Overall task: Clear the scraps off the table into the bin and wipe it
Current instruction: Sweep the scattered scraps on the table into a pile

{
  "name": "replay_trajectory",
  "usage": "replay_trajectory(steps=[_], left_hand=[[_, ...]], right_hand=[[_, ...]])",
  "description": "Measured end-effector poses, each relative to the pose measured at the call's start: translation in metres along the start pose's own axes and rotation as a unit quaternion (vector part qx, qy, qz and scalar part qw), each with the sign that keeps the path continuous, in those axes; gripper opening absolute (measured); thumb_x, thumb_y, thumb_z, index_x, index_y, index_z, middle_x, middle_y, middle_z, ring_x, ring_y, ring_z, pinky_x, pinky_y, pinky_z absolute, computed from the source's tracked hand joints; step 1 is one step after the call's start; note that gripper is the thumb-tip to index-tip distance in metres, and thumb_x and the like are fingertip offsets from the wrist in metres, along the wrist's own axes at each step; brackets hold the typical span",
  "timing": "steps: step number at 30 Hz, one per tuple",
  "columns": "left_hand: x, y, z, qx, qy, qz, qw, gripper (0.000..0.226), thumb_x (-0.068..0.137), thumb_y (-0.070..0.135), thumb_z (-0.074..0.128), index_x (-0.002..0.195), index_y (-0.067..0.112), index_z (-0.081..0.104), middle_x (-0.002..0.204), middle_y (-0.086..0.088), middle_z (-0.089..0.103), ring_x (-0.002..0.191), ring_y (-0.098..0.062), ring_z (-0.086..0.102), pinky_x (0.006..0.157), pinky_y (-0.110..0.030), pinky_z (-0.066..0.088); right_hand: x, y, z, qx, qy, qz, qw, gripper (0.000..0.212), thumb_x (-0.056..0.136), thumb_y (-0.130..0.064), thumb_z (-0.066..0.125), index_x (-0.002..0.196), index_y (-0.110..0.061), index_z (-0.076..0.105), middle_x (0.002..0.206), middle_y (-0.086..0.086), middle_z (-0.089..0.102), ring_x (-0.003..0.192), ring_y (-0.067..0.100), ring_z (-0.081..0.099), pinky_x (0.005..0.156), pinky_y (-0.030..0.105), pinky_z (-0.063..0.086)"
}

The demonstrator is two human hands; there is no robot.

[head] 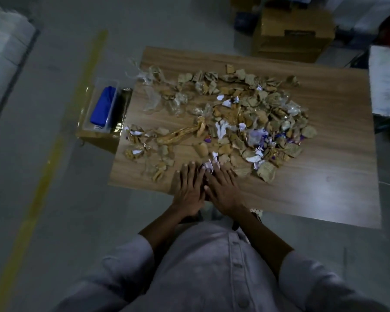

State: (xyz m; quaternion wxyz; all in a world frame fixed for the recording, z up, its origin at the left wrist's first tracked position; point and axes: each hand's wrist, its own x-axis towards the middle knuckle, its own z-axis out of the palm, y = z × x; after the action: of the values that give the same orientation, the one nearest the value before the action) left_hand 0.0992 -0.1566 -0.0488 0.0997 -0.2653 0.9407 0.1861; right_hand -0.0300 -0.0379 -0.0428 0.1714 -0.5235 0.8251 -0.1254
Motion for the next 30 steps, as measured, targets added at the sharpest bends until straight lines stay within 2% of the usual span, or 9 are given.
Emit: replay_trajectory(steps=[4,6,8,12,14,17,19,25,30], left_hand=[[0.037,-0.005,-0.009,0.012,-0.048,0.003,0.999,0.07,0.099,0.049,0.007,0.158,0.025,-0.018,0.166,-0.008,-0.026,0.152,-0.03,-0.027,0.12,-0.059,-0.012],[0.054,0.0,-0.02,-0.007,-0.045,0.017,0.999,0.064,0.106,0.043,0.015,0.156,0.028,-0.022,0.166,-0.005,-0.027,0.151,-0.026,-0.028,0.122,-0.054,-0.01],[0.066,0.006,-0.039,-0.068,-0.034,0.033,0.997,0.063,0.109,0.036,0.025,0.16,0.029,-0.012,0.167,-0.005,-0.022,0.153,-0.024,-0.025,0.124,-0.048,-0.012],[0.036,-0.004,-0.063,-0.095,0.08,0.051,0.991,0.064,0.108,0.039,0.038,0.163,0.023,0.009,0.17,-0.009,-0.007,0.156,-0.027,-0.015,0.125,-0.043,-0.014],[0.008,-0.016,-0.053,-0.093,0.107,-0.026,0.99,0.066,0.106,0.044,0.041,0.162,0.023,0.014,0.169,-0.014,-0.003,0.156,-0.033,-0.011,0.125,-0.05,-0.009],[-0.018,-0.032,-0.03,-0.115,0.099,-0.233,0.961,0.077,0.097,0.056,0.037,0.161,0.019,0.016,0.165,-0.027,0.0,0.152,-0.047,-0.003,0.122,-0.061,0.0],[-0.011,-0.045,-0.022,-0.142,0.077,-0.27,0.949,0.085,0.091,0.062,0.034,0.16,0.016,0.017,0.164,-0.03,-0.003,0.151,-0.049,-0.006,0.122,-0.06,-0.004],[0.034,-0.055,-0.028,-0.158,0.047,-0.13,0.978,0.08,0.096,0.061,0.024,0.162,0.018,0.009,0.168,-0.019,-0.007,0.155,-0.036,-0.009,0.124,-0.055,0.002],[0.022,-0.058,-0.048,-0.125,0.114,-0.052,0.984,0.065,0.102,0.041,0.024,0.16,0.012,0.014,0.168,-0.018,0.007,0.156,-0.034,0.0,0.125,-0.056,0.006]], right_hand=[[0.026,0.011,-0.005,0.006,-0.015,0.036,0.999,0.059,0.107,-0.056,0.016,0.16,-0.032,0.018,0.17,0.003,0.005,0.157,0.029,0.003,0.122,0.055,0.021],[0.039,0.011,-0.016,0.021,0.002,0.076,0.997,0.066,0.105,-0.059,0.01,0.16,-0.027,0.025,0.17,0.01,0.009,0.157,0.032,0.004,0.122,0.056,0.022],[0.05,0.006,-0.031,0.036,0.033,0.102,0.994,0.065,0.106,-0.057,0.016,0.159,-0.022,0.031,0.169,0.013,0.013,0.156,0.035,0.007,0.121,0.056,0.024],[0.04,-0.016,-0.043,0.037,0.097,0.069,0.992,0.058,0.108,-0.047,0.03,0.158,-0.018,0.031,0.17,0.01,0.012,0.157,0.03,0.004,0.124,0.048,0.017],[0.026,-0.028,-0.029,0.038,0.074,0.038,0.996,0.06,0.108,-0.048,0.03,0.16,-0.018,0.028,0.17,0.011,0.01,0.157,0.031,0.004,0.125,0.052,0.017],[0.014,-0.043,0.004,0.028,0.004,0.007,1.0,0.058,0.108,-0.048,0.032,0.161,-0.025,0.025,0.171,0.005,0.005,0.157,0.029,-0.002,0.125,0.052,0.016],[0.02,-0.046,0.014,0.042,-0.007,0.012,0.999,0.056,0.107,-0.048,0.034,0.159,-0.026,0.03,0.171,0.004,0.008,0.157,0.029,-0.001,0.123,0.051,0.015],[0.062,-0.039,-0.002,0.059,0.017,0.118,0.991,0.062,0.105,-0.05,0.034,0.156,-0.014,0.035,0.168,0.01,0.018,0.157,0.031,0.007,0.123,0.055,0.021],[0.074,-0.075,-0.015,0.059,0.011,0.032,0.998,0.062,0.108,-0.051,0.021,0.161,-0.019,0.023,0.17,0.01,0.011,0.157,0.03,0.003,0.124,0.052,0.016]])
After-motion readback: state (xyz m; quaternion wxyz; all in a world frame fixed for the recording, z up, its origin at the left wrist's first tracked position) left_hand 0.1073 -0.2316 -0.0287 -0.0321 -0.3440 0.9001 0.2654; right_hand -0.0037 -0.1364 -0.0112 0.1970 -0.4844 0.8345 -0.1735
